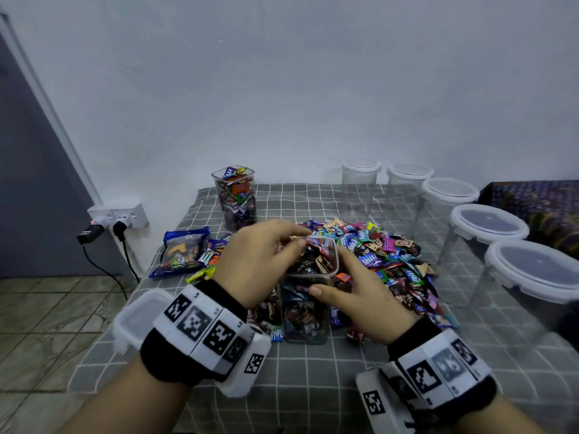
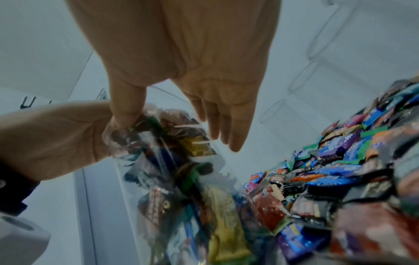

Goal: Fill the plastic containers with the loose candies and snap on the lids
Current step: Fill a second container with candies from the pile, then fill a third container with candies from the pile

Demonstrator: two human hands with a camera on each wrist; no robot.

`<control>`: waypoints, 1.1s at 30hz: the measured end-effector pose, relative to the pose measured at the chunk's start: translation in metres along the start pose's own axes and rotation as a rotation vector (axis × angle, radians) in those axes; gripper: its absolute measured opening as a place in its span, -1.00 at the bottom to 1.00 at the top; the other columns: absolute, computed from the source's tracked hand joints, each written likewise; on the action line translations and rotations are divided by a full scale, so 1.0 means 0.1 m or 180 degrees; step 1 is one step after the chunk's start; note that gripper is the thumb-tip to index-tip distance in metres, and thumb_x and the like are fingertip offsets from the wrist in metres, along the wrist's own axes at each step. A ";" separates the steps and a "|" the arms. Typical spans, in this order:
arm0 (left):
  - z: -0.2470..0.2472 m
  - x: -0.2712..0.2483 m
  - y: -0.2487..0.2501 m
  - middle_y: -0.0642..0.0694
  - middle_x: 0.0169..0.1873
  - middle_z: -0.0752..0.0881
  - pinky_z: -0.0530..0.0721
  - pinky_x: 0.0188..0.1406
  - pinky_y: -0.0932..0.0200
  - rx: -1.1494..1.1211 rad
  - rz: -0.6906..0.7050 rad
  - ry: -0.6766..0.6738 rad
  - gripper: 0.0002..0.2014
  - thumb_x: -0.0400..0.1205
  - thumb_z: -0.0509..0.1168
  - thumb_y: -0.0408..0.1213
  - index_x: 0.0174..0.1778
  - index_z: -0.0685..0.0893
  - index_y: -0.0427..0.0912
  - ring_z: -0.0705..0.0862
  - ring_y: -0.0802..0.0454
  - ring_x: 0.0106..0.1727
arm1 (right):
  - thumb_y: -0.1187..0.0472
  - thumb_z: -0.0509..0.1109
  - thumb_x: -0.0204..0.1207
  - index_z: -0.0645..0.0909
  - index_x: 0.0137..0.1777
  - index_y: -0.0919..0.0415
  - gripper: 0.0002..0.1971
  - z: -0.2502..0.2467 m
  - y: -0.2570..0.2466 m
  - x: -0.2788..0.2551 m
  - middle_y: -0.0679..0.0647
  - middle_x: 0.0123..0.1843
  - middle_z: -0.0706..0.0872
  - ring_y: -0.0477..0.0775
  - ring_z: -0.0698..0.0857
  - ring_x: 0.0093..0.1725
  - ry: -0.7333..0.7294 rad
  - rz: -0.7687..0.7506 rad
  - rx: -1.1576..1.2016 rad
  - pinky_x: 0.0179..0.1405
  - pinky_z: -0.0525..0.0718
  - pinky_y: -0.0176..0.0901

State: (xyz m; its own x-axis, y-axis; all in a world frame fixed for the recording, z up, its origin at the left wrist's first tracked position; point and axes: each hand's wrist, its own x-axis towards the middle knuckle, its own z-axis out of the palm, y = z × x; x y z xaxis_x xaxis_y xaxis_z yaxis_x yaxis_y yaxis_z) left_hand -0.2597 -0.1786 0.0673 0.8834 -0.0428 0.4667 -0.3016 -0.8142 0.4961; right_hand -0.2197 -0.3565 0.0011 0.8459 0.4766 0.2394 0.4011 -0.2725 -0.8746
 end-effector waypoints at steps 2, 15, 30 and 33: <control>0.04 -0.09 -0.10 0.19 0.10 0.70 0.58 0.20 0.14 -0.0454 -0.0119 0.0373 -0.62 0.50 0.23 0.06 0.18 0.72 0.08 0.61 0.30 0.14 | -0.41 0.29 0.22 0.33 0.48 -0.12 -0.19 0.03 0.04 -0.08 -0.22 0.38 0.55 -0.24 0.49 0.36 0.0186 -0.0043 -0.0567 0.38 0.47 -0.12; 0.30 -0.24 -0.30 0.65 -0.20 0.64 0.49 -0.20 0.68 -0.1934 -0.0865 -0.0879 -0.42 0.35 0.54 -0.34 0.06 0.41 0.31 0.61 0.65 -0.10 | -0.37 -0.27 0.12 0.19 0.61 0.18 0.05 0.16 0.54 -0.34 0.15 0.68 0.09 0.16 0.05 0.67 -0.0083 0.0751 -0.2584 0.64 0.00 0.02; 0.27 -0.04 -0.36 0.11 0.05 0.78 0.67 0.07 0.24 -0.2037 -0.0832 -0.0689 -0.22 0.04 0.61 0.00 0.22 0.61 0.01 0.74 0.18 0.08 | -0.32 -0.26 0.28 0.27 0.58 0.24 -0.04 0.28 0.65 -0.33 0.23 0.63 0.25 0.23 0.16 0.63 0.0063 0.0794 -0.2770 0.60 -0.02 0.14; 0.16 0.13 -0.33 0.06 0.02 0.80 0.72 0.04 0.13 -0.2197 -0.0744 -0.0599 -0.26 0.03 0.58 -0.03 0.19 0.63 -0.04 0.76 0.12 0.07 | -0.29 -0.22 0.31 0.31 0.56 0.26 -0.08 0.30 0.66 -0.32 0.25 0.60 0.30 0.24 0.22 0.61 0.0000 0.0875 -0.2805 0.60 0.02 0.14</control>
State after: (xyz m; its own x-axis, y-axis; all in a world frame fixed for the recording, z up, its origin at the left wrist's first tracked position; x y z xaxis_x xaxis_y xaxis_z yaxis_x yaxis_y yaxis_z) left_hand -0.2319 -0.1615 0.0451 0.9797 -0.0620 0.1908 -0.2005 -0.2689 0.9421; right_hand -0.2307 -0.3648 -0.0768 0.9510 0.3009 0.0709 0.3088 -0.9139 -0.2636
